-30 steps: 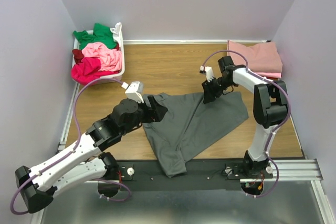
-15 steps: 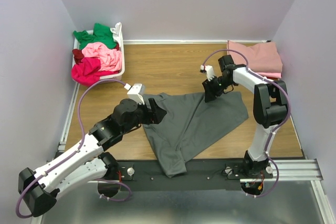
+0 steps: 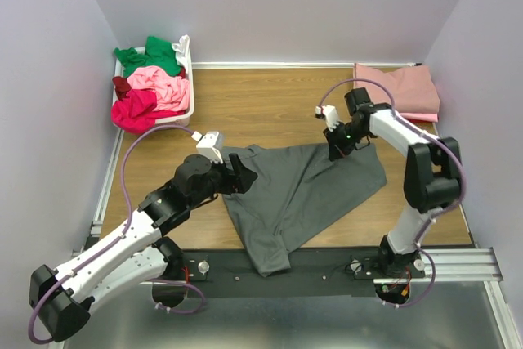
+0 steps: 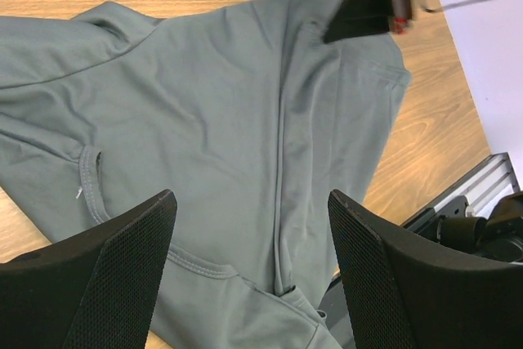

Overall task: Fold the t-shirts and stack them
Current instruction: Flatten the tshirt out

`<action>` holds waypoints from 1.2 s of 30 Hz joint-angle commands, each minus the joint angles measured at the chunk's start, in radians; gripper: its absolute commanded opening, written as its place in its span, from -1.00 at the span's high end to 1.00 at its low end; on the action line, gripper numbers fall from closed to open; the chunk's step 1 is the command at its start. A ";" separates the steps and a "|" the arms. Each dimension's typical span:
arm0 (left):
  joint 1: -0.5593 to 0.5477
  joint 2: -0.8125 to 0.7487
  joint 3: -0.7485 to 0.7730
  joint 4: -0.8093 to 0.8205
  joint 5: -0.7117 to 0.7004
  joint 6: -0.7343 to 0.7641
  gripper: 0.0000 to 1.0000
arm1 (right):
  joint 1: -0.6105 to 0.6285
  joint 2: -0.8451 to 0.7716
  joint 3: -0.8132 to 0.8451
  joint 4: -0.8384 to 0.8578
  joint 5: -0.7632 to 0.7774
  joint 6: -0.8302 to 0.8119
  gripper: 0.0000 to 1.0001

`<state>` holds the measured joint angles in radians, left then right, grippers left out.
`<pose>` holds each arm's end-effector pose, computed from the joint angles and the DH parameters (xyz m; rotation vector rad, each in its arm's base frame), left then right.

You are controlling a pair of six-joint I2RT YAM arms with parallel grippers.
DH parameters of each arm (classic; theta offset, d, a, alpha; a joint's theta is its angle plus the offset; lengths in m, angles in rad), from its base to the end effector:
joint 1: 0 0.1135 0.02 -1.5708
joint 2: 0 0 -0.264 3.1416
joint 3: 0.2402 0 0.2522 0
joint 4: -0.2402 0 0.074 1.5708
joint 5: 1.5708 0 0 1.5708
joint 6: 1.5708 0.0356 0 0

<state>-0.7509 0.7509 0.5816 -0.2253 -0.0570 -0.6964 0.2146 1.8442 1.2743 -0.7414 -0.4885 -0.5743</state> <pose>0.1327 -0.1211 0.2694 0.0171 2.0741 -0.8713 0.3452 0.0923 0.1841 -1.1349 2.4946 0.6077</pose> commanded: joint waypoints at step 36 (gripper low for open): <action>0.212 0.177 0.046 0.077 -0.072 0.057 -0.72 | -0.126 -0.616 -0.185 -0.152 0.294 -0.006 -0.47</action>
<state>-0.5678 0.8669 0.6392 -0.1566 -0.0879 -0.6033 0.1001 1.0950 1.1305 -1.1770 -0.1352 -0.7467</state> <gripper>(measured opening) 0.859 0.733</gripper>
